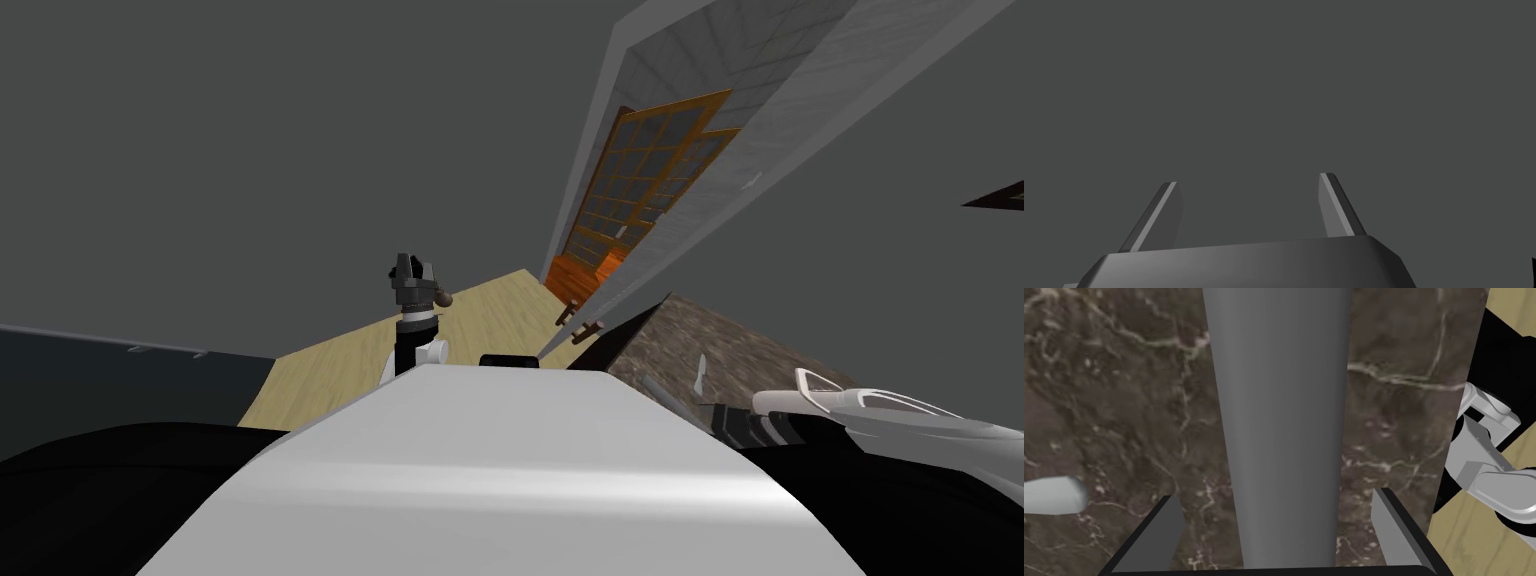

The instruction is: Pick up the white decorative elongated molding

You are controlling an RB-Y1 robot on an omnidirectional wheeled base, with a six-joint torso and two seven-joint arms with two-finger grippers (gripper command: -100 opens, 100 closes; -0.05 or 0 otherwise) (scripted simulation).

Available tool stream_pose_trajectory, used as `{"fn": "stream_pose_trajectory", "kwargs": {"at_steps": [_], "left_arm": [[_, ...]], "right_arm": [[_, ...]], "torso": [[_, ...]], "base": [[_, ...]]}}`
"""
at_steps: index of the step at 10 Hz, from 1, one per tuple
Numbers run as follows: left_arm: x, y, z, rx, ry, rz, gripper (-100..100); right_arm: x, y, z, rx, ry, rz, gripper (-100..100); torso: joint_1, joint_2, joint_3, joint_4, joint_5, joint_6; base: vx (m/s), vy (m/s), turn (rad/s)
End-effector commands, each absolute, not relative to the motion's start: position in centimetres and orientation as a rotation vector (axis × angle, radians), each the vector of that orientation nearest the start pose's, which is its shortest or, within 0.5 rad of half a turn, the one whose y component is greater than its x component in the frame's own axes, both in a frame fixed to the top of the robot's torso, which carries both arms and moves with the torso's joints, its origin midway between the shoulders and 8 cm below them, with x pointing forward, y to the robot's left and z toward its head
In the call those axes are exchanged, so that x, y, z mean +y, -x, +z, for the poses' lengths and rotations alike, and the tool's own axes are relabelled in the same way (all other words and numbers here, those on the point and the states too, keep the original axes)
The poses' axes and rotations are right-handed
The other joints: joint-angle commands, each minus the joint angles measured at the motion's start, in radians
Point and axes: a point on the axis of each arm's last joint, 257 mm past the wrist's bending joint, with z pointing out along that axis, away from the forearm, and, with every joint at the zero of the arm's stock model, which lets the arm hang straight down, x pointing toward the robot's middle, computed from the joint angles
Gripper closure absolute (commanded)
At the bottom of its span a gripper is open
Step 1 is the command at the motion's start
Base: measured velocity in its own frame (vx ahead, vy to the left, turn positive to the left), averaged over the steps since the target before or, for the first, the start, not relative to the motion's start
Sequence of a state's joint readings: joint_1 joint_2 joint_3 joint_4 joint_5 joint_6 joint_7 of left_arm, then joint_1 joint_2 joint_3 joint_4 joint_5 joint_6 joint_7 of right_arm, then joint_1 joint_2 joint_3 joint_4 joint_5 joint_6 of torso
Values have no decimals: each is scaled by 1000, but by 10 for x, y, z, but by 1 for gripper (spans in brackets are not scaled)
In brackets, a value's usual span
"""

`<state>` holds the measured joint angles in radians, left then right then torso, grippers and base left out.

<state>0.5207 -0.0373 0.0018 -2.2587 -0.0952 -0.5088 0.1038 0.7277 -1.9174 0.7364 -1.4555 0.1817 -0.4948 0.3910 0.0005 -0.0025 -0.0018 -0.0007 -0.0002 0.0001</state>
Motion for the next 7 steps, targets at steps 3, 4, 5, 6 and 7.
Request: {"fn": "stream_pose_trajectory", "kwargs": {"at_steps": [3, 4, 5, 6, 7], "left_arm": [[275, -346, 9, 633, 691, -1322, 0], [275, -346, 9, 633, 691, -1322, 0], [275, -346, 9, 633, 691, -1322, 0], [275, -346, 9, 633, 691, -1322, 0], [275, -346, 9, 633, 691, -1322, 0]], "right_arm": [[-625, -23, -336, 2991, 887, 29, -100], [-624, -18, -341, 2993, 878, 29, -100], [-623, -13, -346, 2995, 869, 29, -100], [-623, -8, -351, 2997, 860, 29, -100], [-623, -12, -348, 2995, 866, 28, -100]], "torso": [[0, 2, 1, 1, 0, 0], [0, 2, 1, 1, 0, 0], [0, 2, 2, 1, 0, 0], [0, 2, 2, 1, 0, 0], [-1, 2, 2, 1, 0, 0]], "base": [[10, -3, 40], [12, -6, 52], [13, -7, 54], [13, -7, 63], [6, -4, 11]]}}
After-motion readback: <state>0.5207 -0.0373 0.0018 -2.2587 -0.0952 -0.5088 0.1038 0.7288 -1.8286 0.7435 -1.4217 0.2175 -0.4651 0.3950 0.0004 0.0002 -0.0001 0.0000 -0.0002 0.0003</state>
